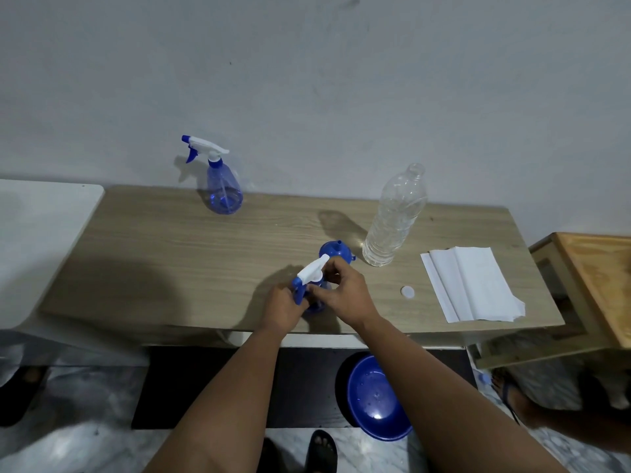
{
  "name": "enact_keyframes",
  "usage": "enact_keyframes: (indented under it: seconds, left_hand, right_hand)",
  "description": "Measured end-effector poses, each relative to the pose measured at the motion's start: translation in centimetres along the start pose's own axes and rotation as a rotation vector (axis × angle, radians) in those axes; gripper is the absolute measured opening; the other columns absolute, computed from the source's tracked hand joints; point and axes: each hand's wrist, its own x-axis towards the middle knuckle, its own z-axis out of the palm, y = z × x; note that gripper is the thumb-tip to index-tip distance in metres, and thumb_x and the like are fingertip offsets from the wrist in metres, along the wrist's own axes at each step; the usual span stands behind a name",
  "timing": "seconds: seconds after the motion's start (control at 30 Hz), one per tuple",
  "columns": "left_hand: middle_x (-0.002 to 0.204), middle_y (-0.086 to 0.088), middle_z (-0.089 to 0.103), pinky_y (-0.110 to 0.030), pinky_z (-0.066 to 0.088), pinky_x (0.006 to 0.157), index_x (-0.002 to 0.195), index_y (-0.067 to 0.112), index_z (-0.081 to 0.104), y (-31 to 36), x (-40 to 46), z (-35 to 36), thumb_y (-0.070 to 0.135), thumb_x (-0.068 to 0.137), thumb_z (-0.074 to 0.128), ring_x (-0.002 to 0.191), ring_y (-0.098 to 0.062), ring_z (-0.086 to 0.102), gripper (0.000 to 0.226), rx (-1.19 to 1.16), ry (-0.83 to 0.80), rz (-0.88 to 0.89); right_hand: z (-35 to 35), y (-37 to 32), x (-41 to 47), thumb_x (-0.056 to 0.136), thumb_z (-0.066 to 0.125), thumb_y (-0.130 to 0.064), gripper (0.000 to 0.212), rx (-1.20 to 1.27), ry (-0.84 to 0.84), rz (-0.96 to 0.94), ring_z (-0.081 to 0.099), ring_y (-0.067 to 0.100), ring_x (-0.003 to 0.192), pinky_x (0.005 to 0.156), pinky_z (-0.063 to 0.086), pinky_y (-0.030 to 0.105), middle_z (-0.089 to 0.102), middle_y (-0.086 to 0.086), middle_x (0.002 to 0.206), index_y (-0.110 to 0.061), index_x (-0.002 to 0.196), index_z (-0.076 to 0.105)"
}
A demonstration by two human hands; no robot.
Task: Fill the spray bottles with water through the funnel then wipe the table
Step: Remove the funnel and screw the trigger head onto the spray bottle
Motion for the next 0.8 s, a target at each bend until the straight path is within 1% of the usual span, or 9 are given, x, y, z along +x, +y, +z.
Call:
enact_keyframes:
  seconds: [0.07,0.23,0.3,0.37,0.43,0.53,0.63,0.73,0.8]
  left_hand:
    - [0.062,0.0,0.054,-0.012,0.037,0.044,0.08,0.007,0.061,-0.1,0.0,0.0,0.005,0.089,0.07,0.053,-0.011,0.047,0.013,-0.023,0.008,0.016]
    - [0.06,0.001,0.056,-0.015,0.037,0.048,0.078,0.009,0.064,-0.3,0.3,0.2,0.007,0.084,0.076,0.052,-0.008,0.046,0.014,-0.099,0.004,0.024]
    - [0.063,0.0,0.06,-0.024,0.041,0.055,0.081,0.01,0.066,-0.3,0.3,0.3,0.005,0.084,0.075,0.054,-0.007,0.049,0.011,-0.123,0.008,0.025]
    - [0.066,0.0,0.063,-0.025,0.043,0.06,0.085,0.01,0.068,-0.5,0.4,0.5,0.007,0.083,0.077,0.057,-0.008,0.054,0.01,-0.154,0.009,0.041]
    - [0.068,-0.001,0.067,-0.024,0.048,0.062,0.086,0.009,0.069,-0.8,0.5,0.6,0.009,0.081,0.081,0.059,-0.008,0.057,0.013,-0.172,-0.014,0.053]
    - [0.081,-0.016,0.074,-0.042,0.057,0.07,0.091,0.009,0.074,-1.3,0.5,0.8,0.022,0.074,0.087,0.069,-0.018,0.065,0.025,-0.203,-0.034,0.032]
    - [0.084,-0.014,0.076,-0.044,0.058,0.074,0.089,0.013,0.076,-1.4,0.6,0.9,0.036,0.064,0.087,0.074,-0.022,0.068,0.036,-0.225,-0.023,0.016]
    - [0.077,-0.015,0.073,-0.037,0.052,0.067,0.087,0.008,0.075,-1.1,0.5,0.9,0.017,0.074,0.087,0.066,-0.017,0.061,0.02,-0.222,-0.015,0.01]
    - [0.073,-0.015,0.071,-0.038,0.052,0.065,0.085,0.005,0.074,-1.3,0.6,1.1,0.012,0.076,0.085,0.064,-0.016,0.059,0.015,-0.2,0.006,0.006]
  right_hand:
    - [-0.2,0.2,0.0,0.081,0.081,-0.017,0.036,-0.007,-0.034,-0.039,0.073,0.014,0.102,0.098,0.058,0.045,0.077,-0.006,0.105,-0.022,0.115,0.071]
    - [-0.2,0.0,0.1,0.072,0.081,-0.035,0.038,0.003,-0.006,0.029,0.073,0.019,0.093,0.09,0.059,0.047,0.076,-0.002,0.097,-0.019,0.103,0.068]
    - [-0.2,-0.1,0.1,0.074,0.081,-0.024,0.04,0.011,-0.027,0.004,0.074,0.016,0.097,0.094,0.059,0.044,0.076,-0.003,0.1,-0.022,0.112,0.069]
    - [-0.4,0.2,0.0,0.081,0.08,-0.012,0.037,0.013,-0.053,-0.022,0.074,0.015,0.103,0.099,0.058,0.042,0.078,-0.004,0.104,-0.021,0.115,0.072]
    - [-0.4,0.6,0.0,0.08,0.084,-0.018,0.03,0.024,-0.034,0.007,0.074,0.015,0.101,0.098,0.058,0.044,0.078,-0.004,0.102,-0.018,0.108,0.072]
    - [-0.3,0.3,0.0,0.072,0.086,-0.032,0.041,0.009,0.006,0.031,0.073,0.017,0.095,0.093,0.059,0.044,0.076,-0.003,0.097,-0.017,0.106,0.068]
    - [-0.6,0.4,-0.2,0.082,0.08,-0.014,0.037,0.037,-0.036,-0.026,0.074,0.016,0.101,0.098,0.059,0.039,0.077,-0.002,0.105,-0.018,0.118,0.071]
    - [-0.5,0.8,-0.1,0.081,0.086,-0.013,0.031,0.066,-0.011,0.018,0.074,0.016,0.099,0.096,0.059,0.043,0.078,-0.002,0.102,-0.014,0.108,0.072]
    - [-0.3,0.7,0.0,0.075,0.092,-0.019,0.037,0.08,0.027,0.073,0.073,0.016,0.095,0.092,0.06,0.043,0.076,0.0,0.097,-0.014,0.103,0.068]
